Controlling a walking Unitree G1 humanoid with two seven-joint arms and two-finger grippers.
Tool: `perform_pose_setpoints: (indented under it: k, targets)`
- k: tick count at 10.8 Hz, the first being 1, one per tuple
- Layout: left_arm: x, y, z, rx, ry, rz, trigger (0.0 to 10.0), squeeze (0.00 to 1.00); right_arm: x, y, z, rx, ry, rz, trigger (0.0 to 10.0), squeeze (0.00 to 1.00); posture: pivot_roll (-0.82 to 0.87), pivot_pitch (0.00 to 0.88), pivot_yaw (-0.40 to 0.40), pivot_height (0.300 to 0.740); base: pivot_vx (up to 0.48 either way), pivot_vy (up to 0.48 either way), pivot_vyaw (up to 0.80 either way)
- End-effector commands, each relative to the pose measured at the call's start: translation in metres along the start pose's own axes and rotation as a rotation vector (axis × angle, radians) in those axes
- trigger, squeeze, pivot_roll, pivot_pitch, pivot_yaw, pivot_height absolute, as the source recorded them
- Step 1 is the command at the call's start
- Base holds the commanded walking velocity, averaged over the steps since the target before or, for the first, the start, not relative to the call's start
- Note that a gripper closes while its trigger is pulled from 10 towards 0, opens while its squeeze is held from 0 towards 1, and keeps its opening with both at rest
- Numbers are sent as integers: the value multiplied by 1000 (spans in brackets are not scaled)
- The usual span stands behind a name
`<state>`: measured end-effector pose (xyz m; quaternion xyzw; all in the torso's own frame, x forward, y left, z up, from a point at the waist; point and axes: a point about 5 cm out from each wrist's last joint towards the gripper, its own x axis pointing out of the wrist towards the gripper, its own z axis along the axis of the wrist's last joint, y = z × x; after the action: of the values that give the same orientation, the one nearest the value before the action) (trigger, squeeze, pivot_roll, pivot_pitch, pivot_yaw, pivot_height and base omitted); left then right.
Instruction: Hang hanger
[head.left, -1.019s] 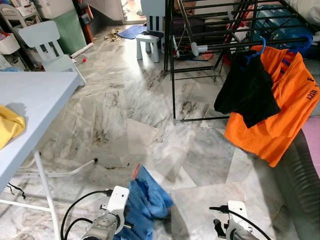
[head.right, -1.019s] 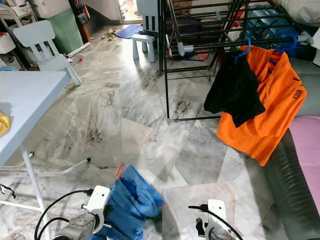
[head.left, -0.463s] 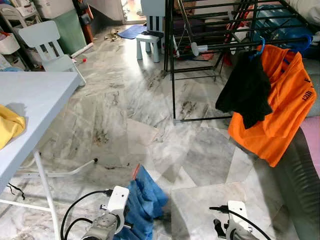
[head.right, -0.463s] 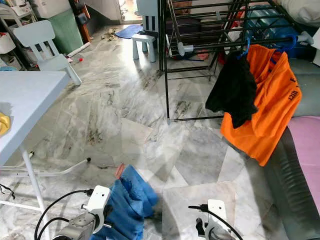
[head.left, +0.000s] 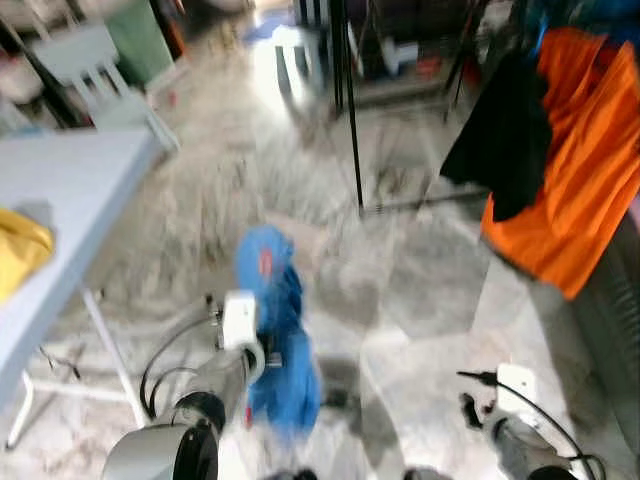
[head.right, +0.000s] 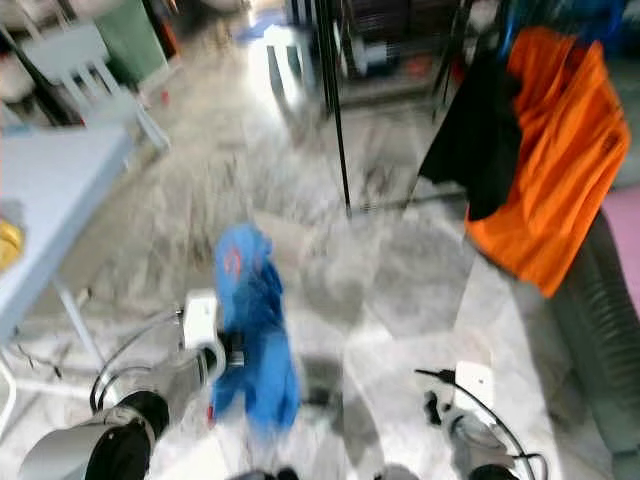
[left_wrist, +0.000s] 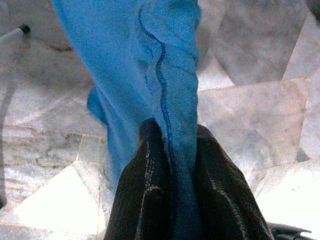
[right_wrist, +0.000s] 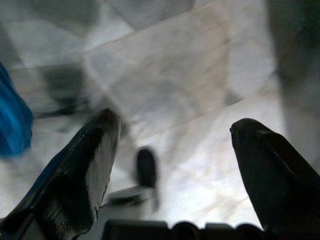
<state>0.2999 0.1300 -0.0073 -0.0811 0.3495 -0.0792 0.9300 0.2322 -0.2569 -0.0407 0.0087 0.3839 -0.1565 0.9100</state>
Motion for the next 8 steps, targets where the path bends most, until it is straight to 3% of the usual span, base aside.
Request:
perform_pose_setpoints:
  k: [1,3,5,7,8]
  targets:
    - [-1,9,37,44,-121,21,10000,0,3,-6,37,-21,-129,-22,10000,0,-202,157,170,740,0,0,0]
    - [-4,0,86,151,-253,-60,10000,0,0,-17,105,-21,-317,17,10000,0,-209,138,162,740,0,0,0]
    - [-8,-16,112,255,-317,-197,10000,0,-10,-12,155,-139,-448,110,10000,0,-215,108,153,740,0,0,0]
    - [-11,-23,122,262,-342,-288,10000,0,-18,4,176,-203,-529,242,10000,0,-213,72,154,740,0,0,0]
    - [-12,-24,120,268,-338,-348,10000,0,-21,18,173,-257,-558,318,10000,0,-210,62,153,740,0,0,0]
